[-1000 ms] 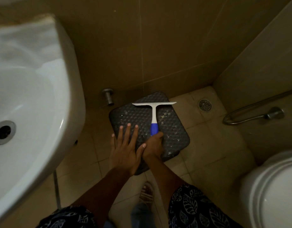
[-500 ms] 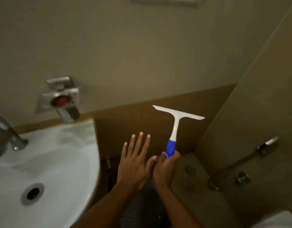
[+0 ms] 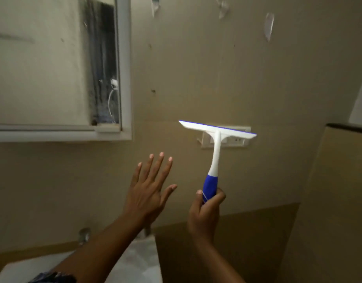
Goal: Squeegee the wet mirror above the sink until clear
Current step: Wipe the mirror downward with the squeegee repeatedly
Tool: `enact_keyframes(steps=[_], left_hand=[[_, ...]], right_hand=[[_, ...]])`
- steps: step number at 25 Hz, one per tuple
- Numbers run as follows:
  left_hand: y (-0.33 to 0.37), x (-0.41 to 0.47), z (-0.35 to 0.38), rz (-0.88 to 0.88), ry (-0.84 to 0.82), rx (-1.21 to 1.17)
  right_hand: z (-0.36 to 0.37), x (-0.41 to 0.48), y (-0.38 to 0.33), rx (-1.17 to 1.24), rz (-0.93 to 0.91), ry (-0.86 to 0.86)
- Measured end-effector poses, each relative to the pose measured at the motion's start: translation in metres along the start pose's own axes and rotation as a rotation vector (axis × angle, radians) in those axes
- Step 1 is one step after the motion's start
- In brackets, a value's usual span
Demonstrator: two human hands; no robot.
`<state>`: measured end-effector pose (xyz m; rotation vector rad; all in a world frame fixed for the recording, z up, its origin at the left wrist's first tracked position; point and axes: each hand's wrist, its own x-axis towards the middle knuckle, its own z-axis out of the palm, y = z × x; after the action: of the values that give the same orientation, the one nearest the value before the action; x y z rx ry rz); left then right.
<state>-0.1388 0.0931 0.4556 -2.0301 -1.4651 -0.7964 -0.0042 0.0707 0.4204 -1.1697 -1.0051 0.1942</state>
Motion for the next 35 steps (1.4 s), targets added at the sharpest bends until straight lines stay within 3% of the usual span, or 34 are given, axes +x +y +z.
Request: enact_keyframes(steps=[10, 19, 29, 35], left_hand=[[-0.159, 0.026, -0.150, -0.033, 0.262, 0.311], [-0.239, 0.019, -0.213, -0.165, 0.338, 0.395], [-0.316, 0.052, -0.275, -0.277, 0.375, 0.318], [-0.329, 0.093, -0.277, -0.186, 0.232, 0.245]], right_hand=[[0.080, -0.021, -0.144, 0.269, -0.244, -0.141], [0.146, -0.052, -0.224, 0.371, -0.376, -0.270], [0.183, -0.053, -0.295, 0.362, -0.476, -0.257], [0.189, -0.032, -0.325, 0.289, -0.491, -0.301]])
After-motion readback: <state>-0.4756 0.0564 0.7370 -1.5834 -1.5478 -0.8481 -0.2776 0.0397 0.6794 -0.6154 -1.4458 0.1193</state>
